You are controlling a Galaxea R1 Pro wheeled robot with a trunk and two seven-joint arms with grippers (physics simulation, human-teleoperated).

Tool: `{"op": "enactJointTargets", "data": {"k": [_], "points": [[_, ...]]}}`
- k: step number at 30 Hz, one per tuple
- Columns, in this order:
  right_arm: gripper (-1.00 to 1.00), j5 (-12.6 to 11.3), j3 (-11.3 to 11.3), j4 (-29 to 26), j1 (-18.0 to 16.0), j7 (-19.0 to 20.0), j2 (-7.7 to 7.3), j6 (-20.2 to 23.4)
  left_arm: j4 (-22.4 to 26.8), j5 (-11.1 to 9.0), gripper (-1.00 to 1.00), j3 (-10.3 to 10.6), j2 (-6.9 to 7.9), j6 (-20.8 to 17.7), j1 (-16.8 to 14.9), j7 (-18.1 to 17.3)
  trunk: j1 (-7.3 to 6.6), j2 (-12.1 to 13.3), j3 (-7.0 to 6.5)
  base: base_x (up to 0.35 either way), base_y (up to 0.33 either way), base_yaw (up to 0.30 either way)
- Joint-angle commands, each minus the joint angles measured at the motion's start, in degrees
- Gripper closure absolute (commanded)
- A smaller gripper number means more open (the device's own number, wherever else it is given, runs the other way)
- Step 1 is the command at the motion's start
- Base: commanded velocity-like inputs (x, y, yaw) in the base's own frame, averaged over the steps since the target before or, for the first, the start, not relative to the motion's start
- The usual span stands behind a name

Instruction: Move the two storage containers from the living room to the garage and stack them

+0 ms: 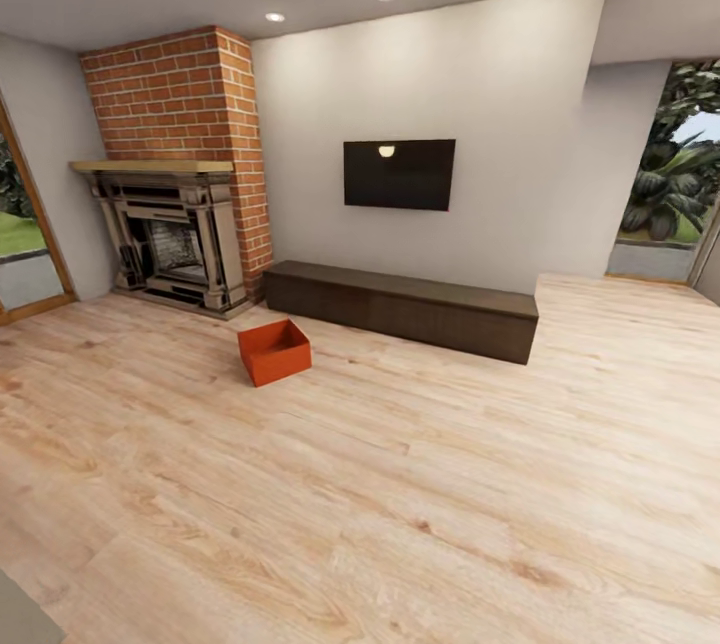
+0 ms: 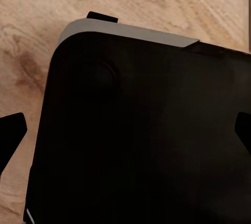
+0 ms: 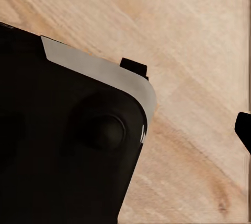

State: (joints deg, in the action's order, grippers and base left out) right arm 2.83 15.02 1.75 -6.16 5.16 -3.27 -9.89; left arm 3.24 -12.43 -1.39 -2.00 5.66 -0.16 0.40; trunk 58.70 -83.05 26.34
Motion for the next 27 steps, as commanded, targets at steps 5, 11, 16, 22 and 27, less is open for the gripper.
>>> {"op": "enactJointTargets", "data": {"k": [5,11,16,22,27], "points": [[-1.00,0.32,0.04,0.18,-0.08,0.12,-0.29,-0.46,-0.07,-0.23,-1.00,-0.11,0.00,0.07,-0.02,0.02,0.03,-0.03,0.05,0.325,0.000,0.000],[-1.00,0.40,0.10,0.19,-0.08,0.03,-0.34,-0.06,-0.07,-0.23,-1.00,-0.11,0.02,0.05,-0.02,0.03,0.03,-0.03,0.05,0.325,0.000,0.000],[-1.00,0.37,0.10,0.19,-0.08,0.03,-0.27,-0.04,-0.07,-0.23,-1.00,-0.11,-0.01,0.05,-0.02,0.03,0.03,-0.03,0.05,0.325,0.000,0.000],[-1.00,0.09,-0.18,0.19,-0.08,0.06,0.10,0.02,-0.07,-0.23,-1.00,-0.11,-0.02,0.05,-0.02,0.01,0.03,-0.03,0.05,0.325,-0.015,0.000],[-1.00,0.09,-0.18,0.19,-0.08,0.11,0.05,0.04,-0.07,-0.23,-1.00,-0.11,-0.02,0.05,-0.02,0.02,0.03,-0.03,0.05,0.322,-0.083,0.000]]}}
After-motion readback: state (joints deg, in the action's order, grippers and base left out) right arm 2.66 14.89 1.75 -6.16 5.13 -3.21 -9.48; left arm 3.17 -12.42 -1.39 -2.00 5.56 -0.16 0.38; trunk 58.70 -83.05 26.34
